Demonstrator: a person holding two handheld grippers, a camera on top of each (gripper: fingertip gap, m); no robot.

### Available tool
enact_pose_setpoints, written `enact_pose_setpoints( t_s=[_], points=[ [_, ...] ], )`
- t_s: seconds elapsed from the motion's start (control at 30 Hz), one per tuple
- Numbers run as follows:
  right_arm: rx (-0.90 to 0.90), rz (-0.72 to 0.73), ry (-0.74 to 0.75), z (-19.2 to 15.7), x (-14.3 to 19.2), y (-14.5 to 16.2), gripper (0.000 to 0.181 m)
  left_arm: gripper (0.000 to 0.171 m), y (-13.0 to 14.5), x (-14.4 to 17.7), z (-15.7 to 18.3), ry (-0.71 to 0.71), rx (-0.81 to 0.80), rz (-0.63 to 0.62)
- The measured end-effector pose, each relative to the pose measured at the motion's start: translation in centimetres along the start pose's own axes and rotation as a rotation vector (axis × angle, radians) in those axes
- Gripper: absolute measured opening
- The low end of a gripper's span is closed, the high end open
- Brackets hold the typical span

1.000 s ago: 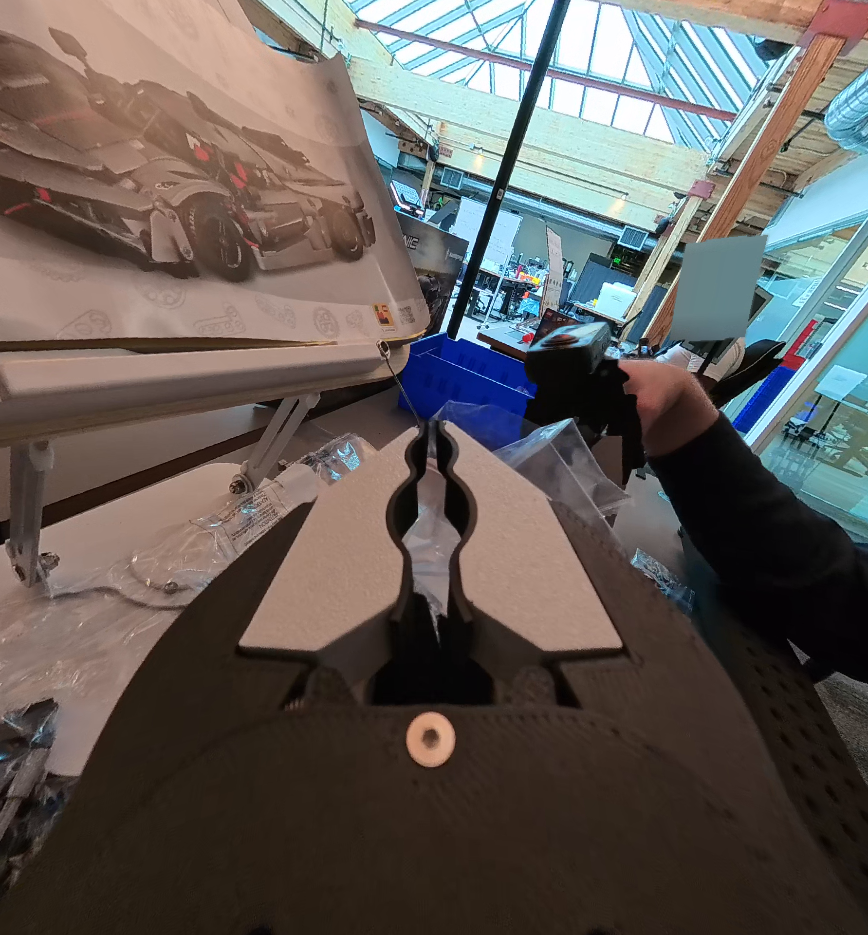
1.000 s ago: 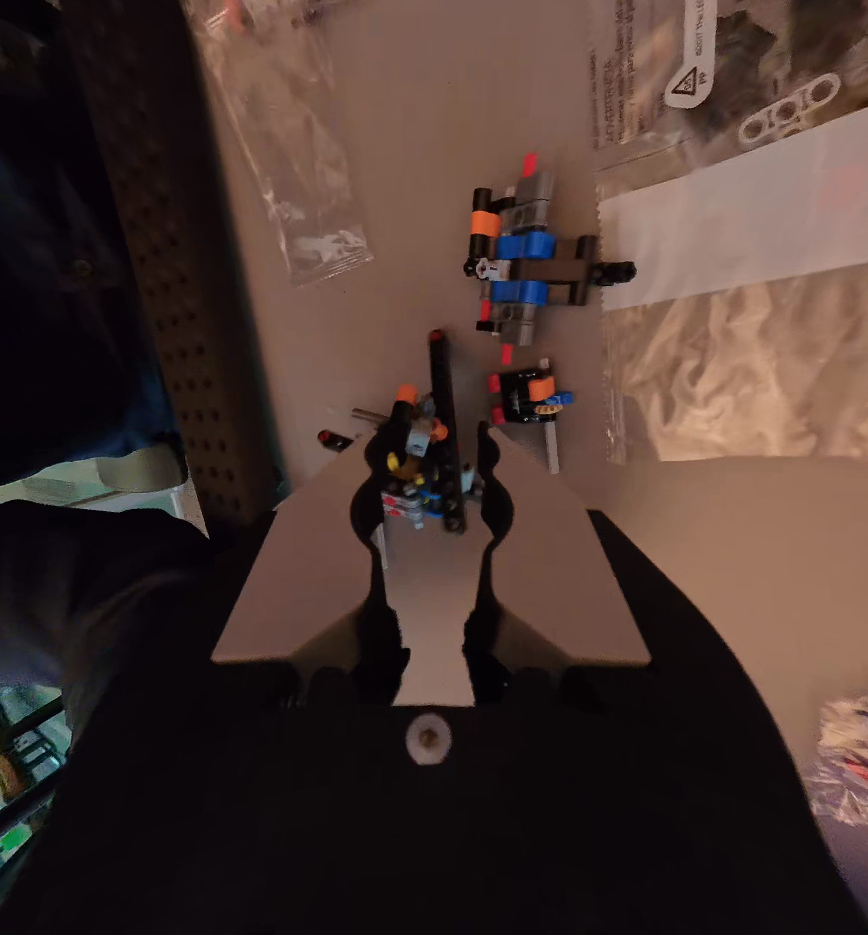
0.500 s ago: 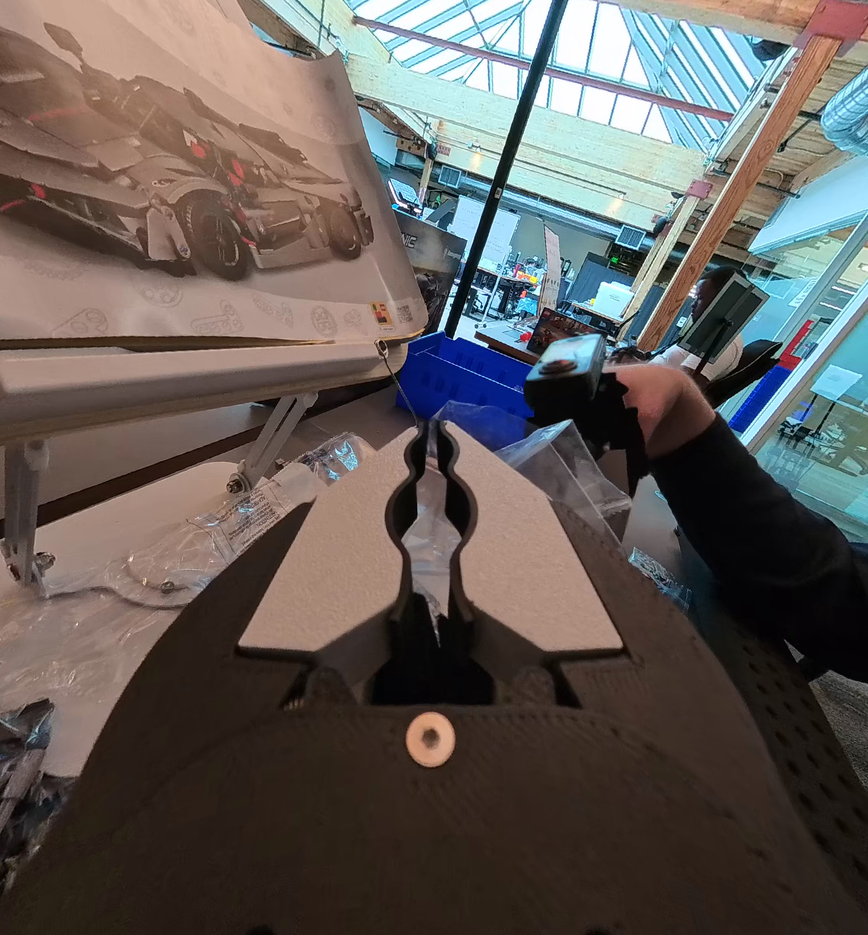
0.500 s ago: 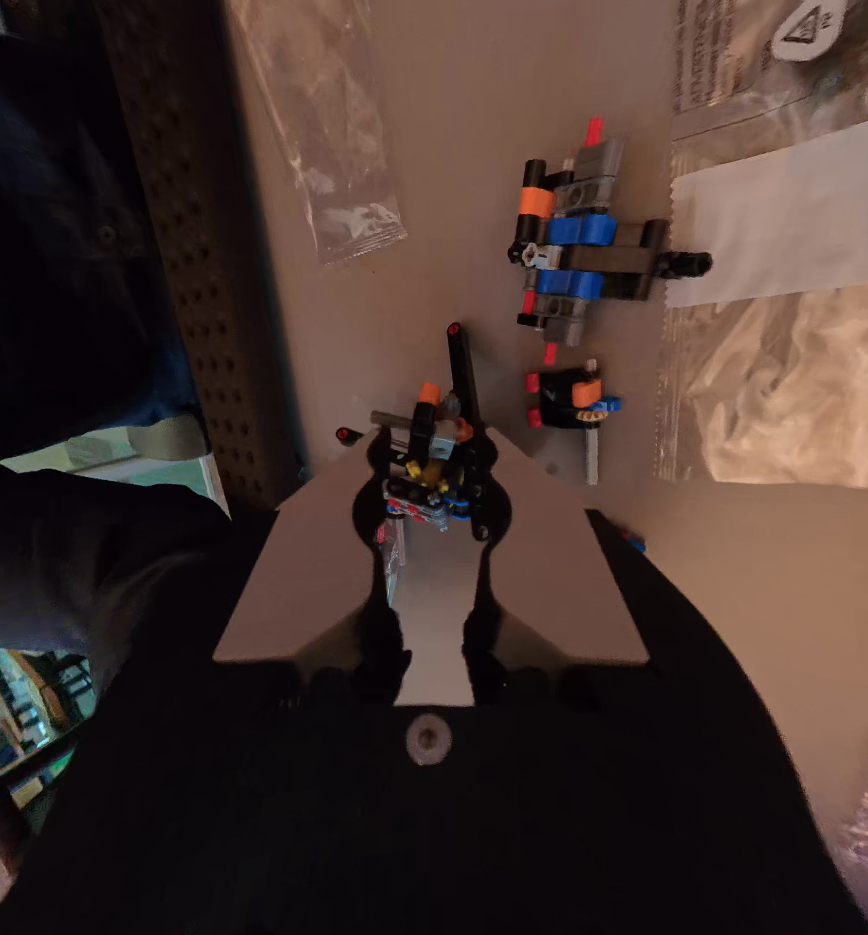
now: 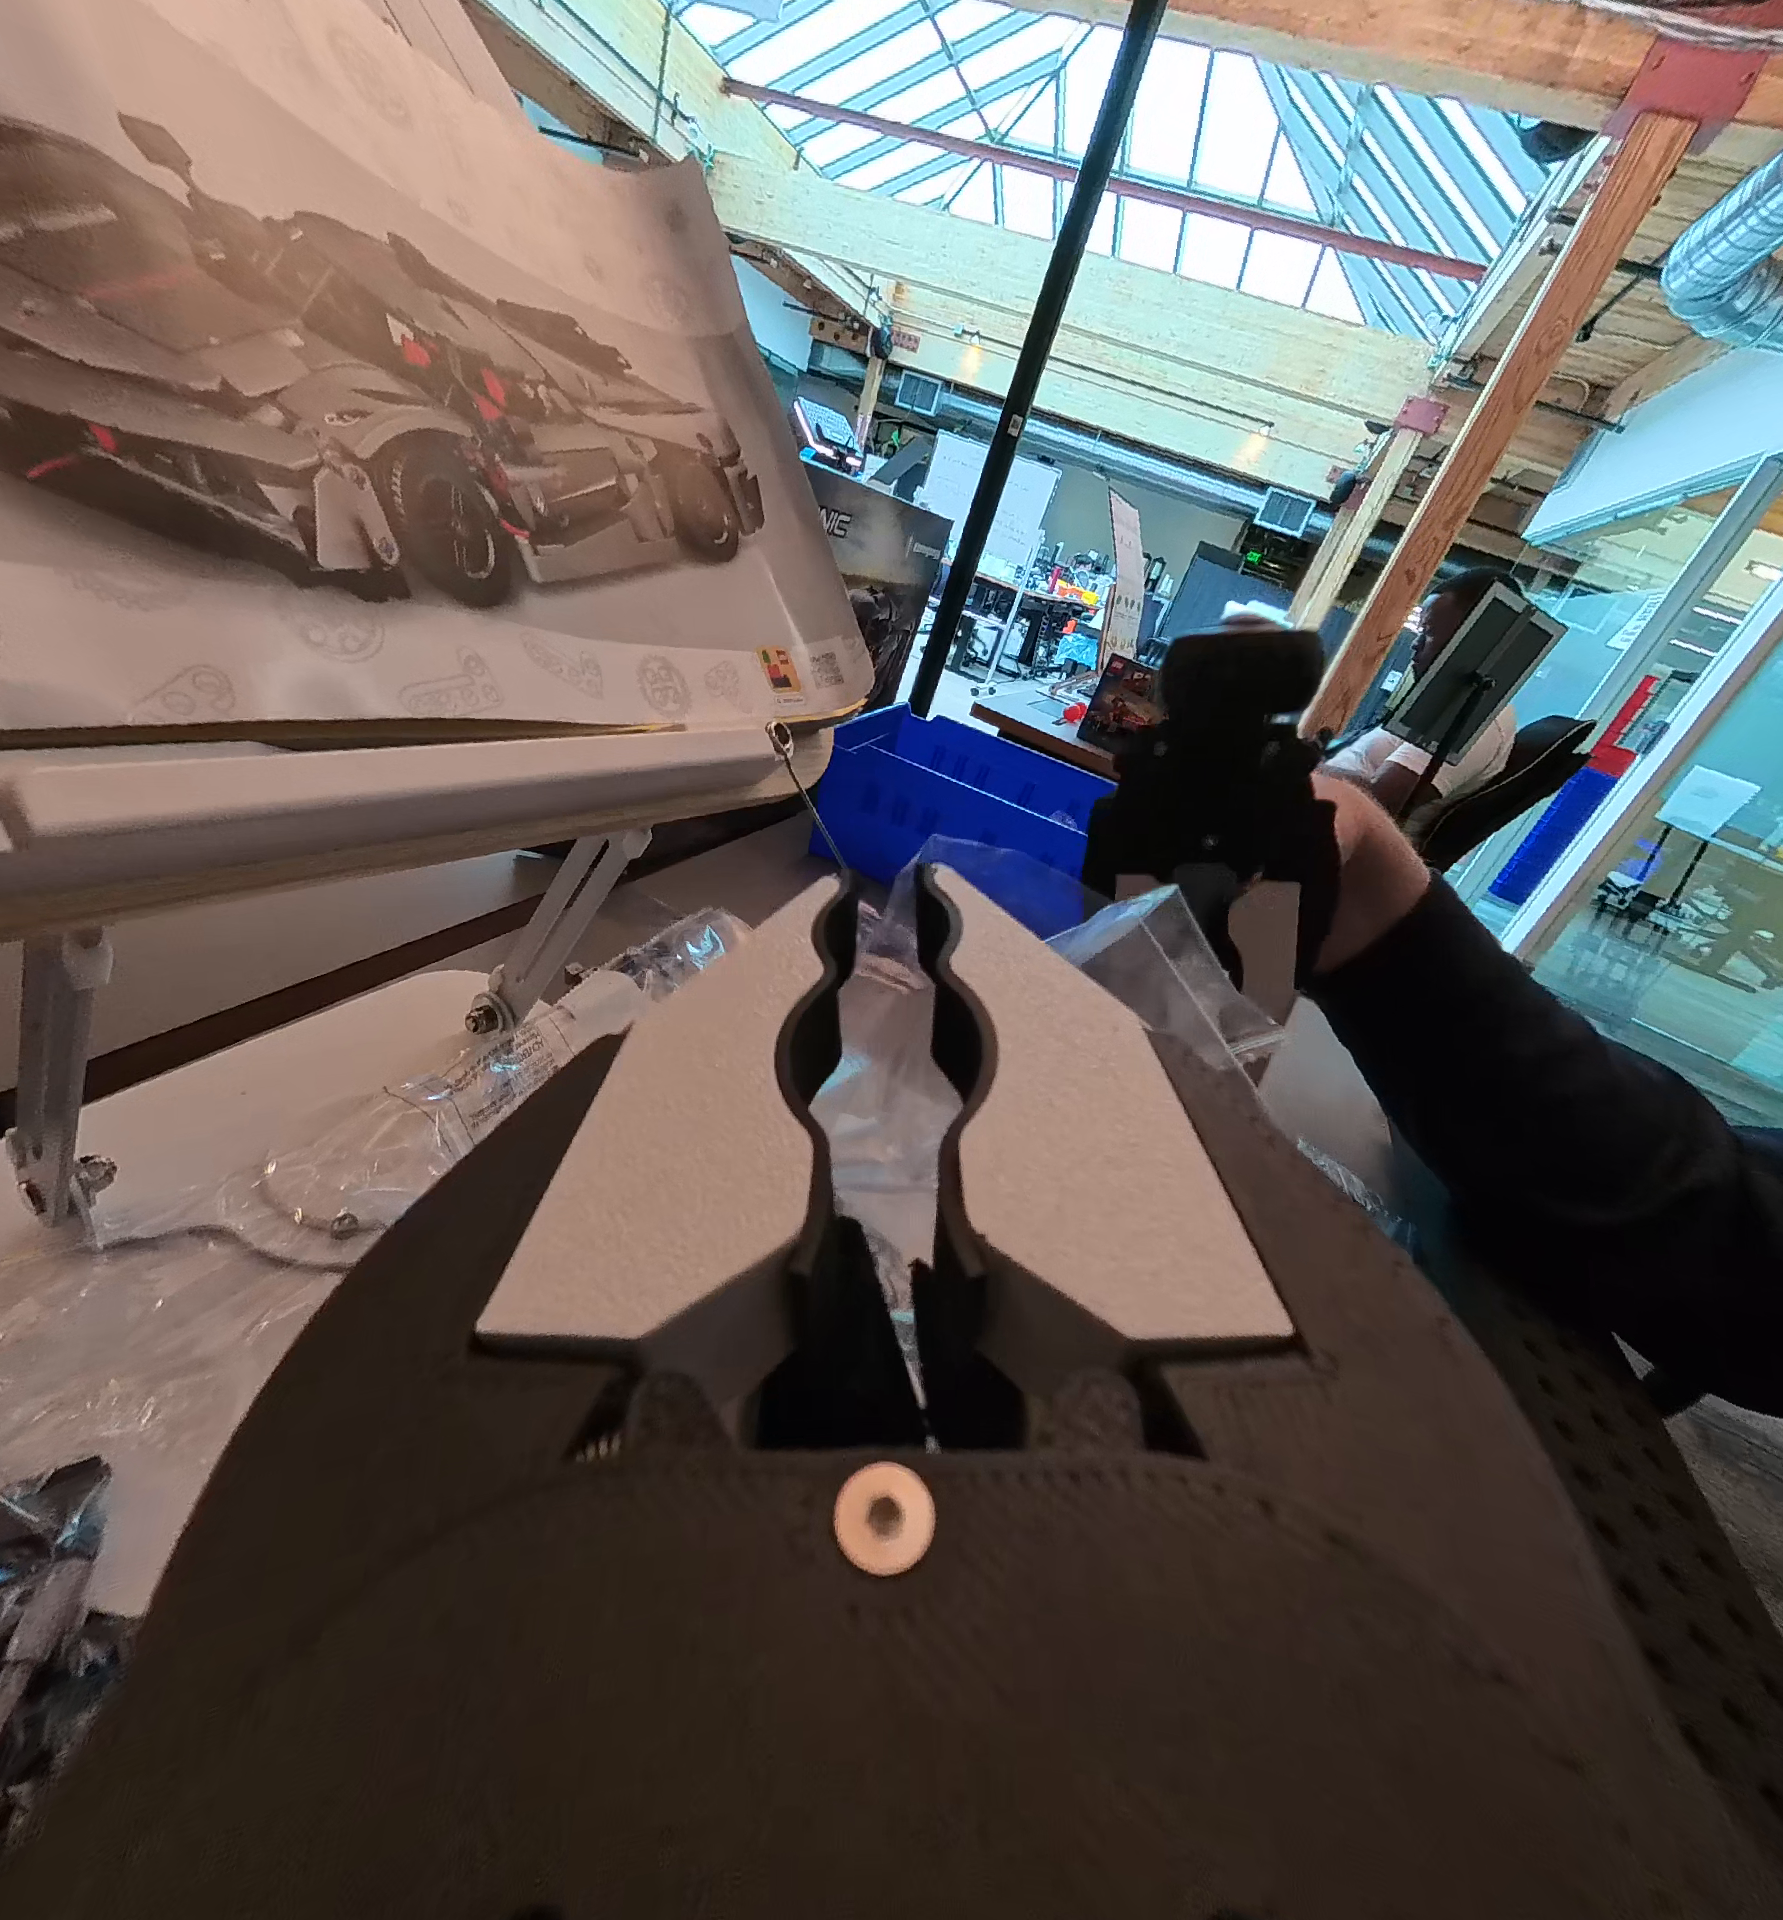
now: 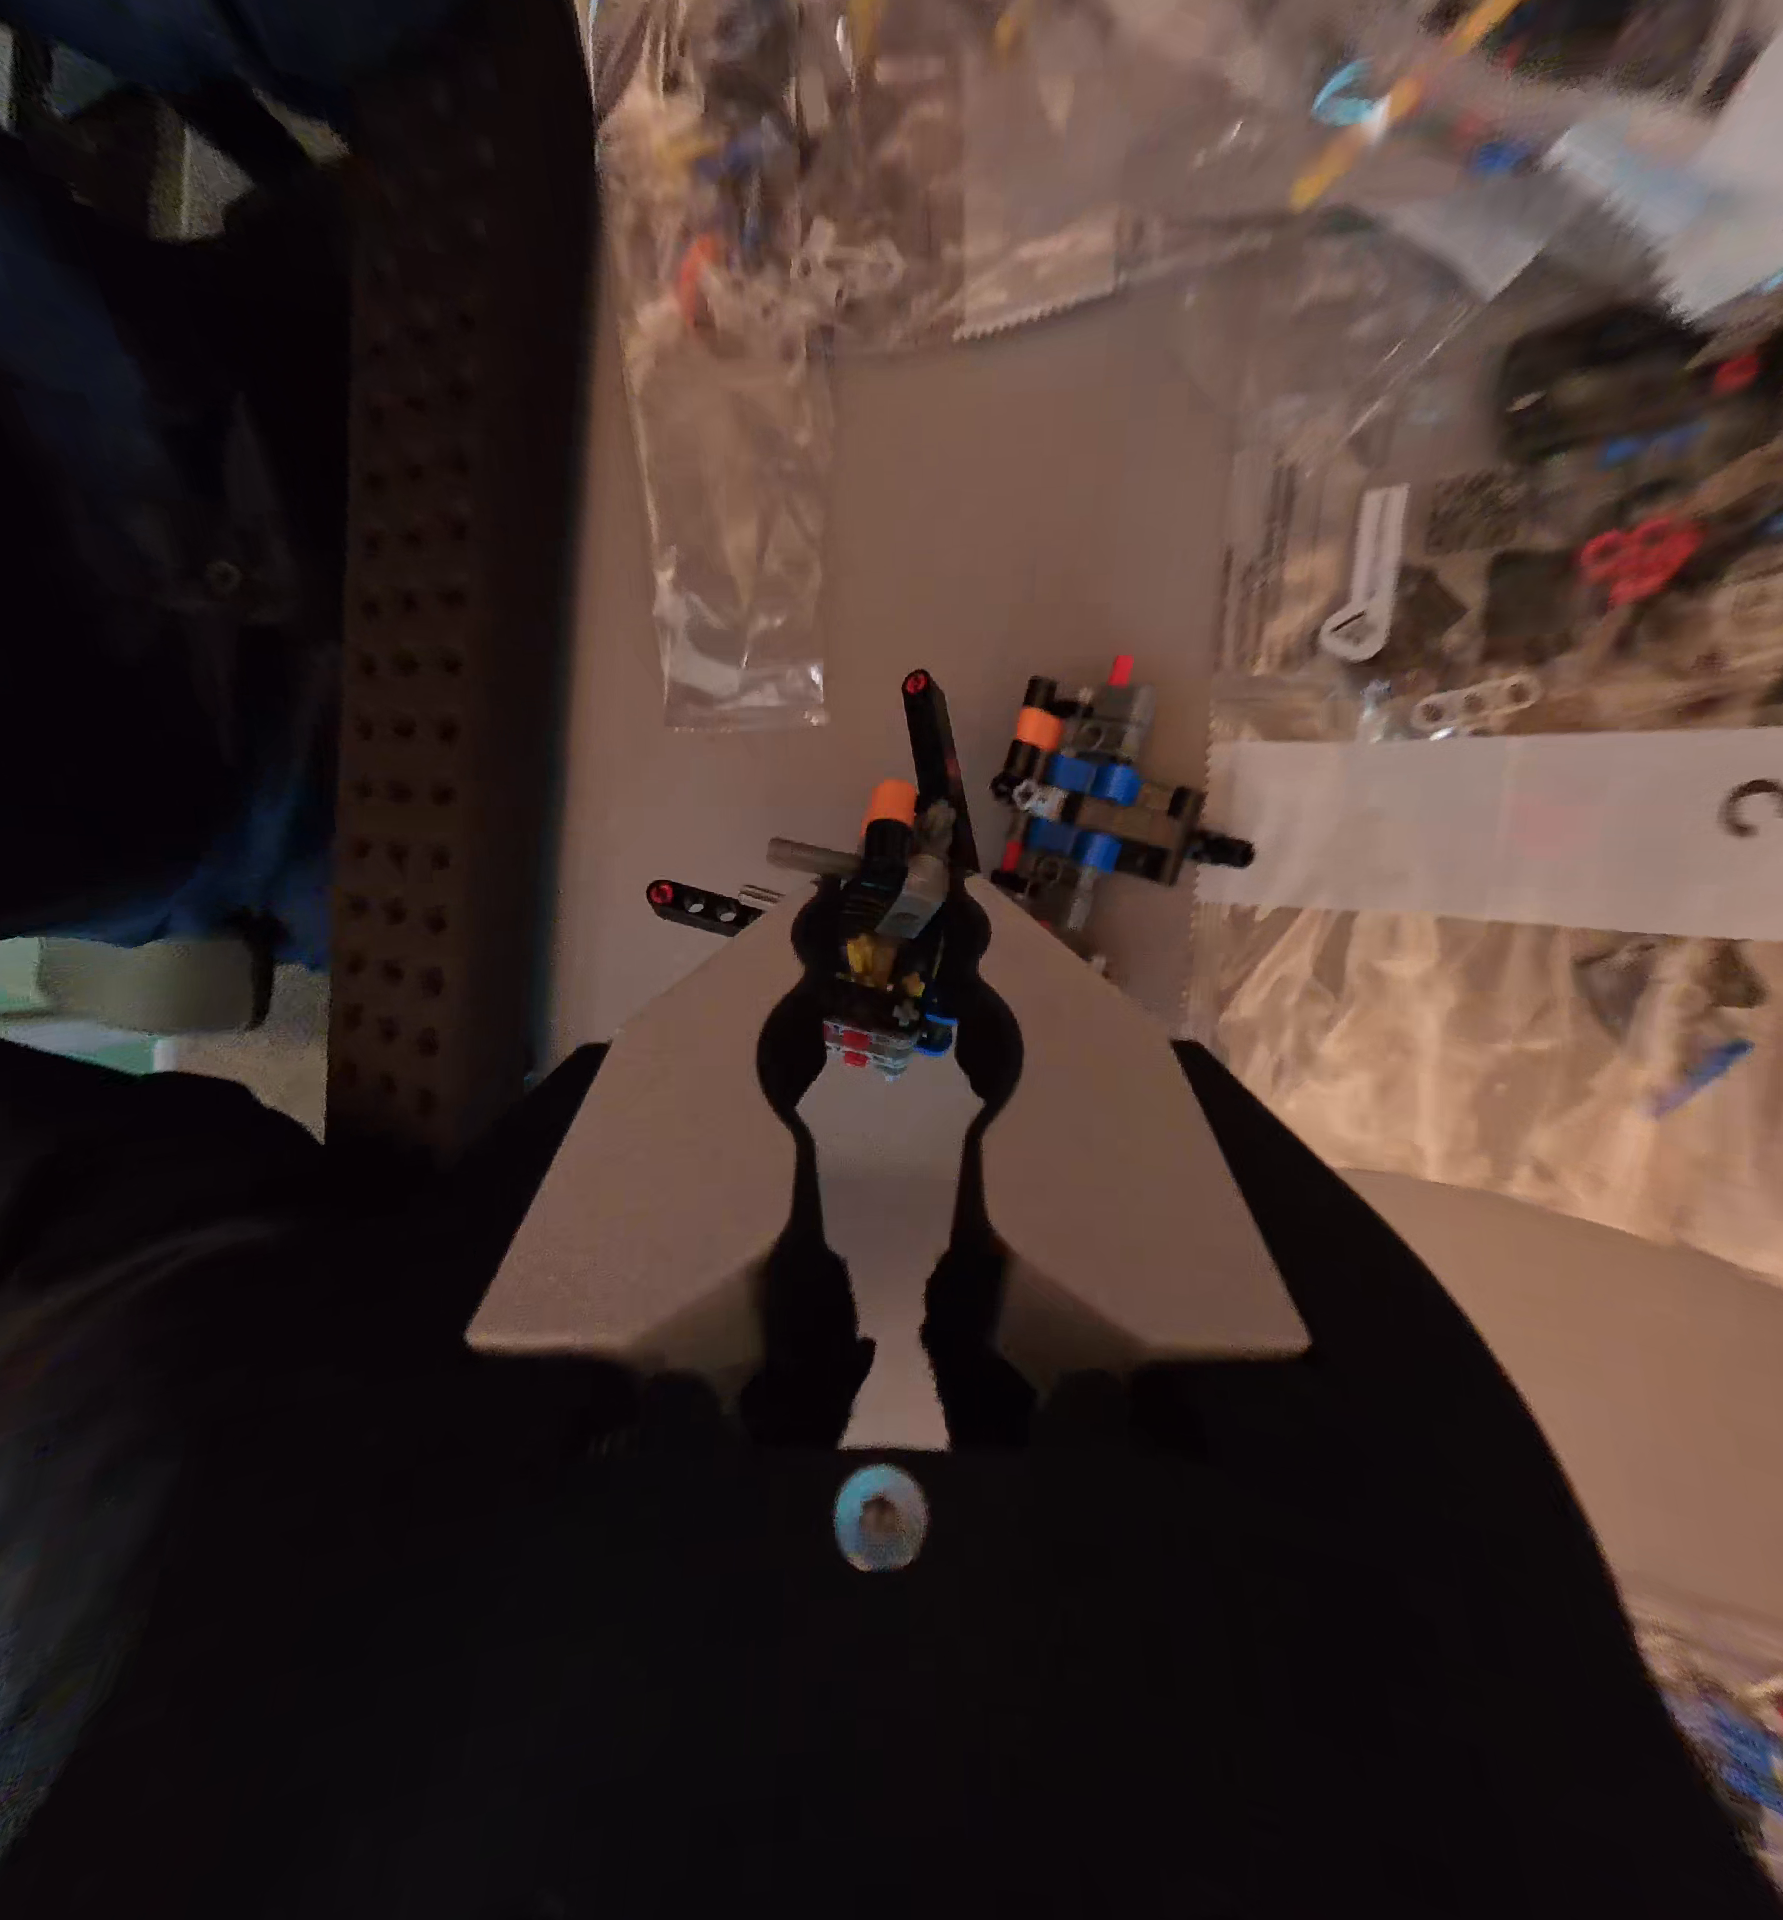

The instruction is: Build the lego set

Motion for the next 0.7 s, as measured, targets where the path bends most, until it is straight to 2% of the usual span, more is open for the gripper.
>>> enact_pose_setpoints(
  t_s=[0.17, 0.27, 0.4, 0.57, 0.7],
  points=[
    [0.036, 0.129, 0.033, -0.2, 2.0, 0.0, 0.017, 0.016, -1.0, 0.0, 1.4, 0.020, -0.080, 0.049],
    [0.031, 0.147, 0.043, -0.1, 2.5, 0.3, 0.017, 0.019, -1.8, -0.2, 2.7, 0.032, -0.151, 0.064],
    [0.040, 0.169, 0.057, -0.1, 2.8, 0.2, 0.017, 0.021, -2.3, -0.5, 4.5, 0.125, -0.208, 0.069],
    [0.088, 0.216, 0.077, -0.5, 3.0, -0.9, 0.017, 0.026, -1.4, -1.9, 5.7, 0.219, -0.242, -0.013],
    [0.141, 0.245, 0.058, -1.3, 3.1, -1.6, 0.017, 0.029, 0.0, -3.7, 6.9, 0.272, -0.290, -0.160]
  ],
)
Point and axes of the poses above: each gripper's, where its closed fingertips meet, x back along the fingers, y out of its underside, z = x × y across the jaws, the point moved 10 cm from there along x, back along the fingers, and after that the axes turned 6 degrees about y, right-handed, at the moved point
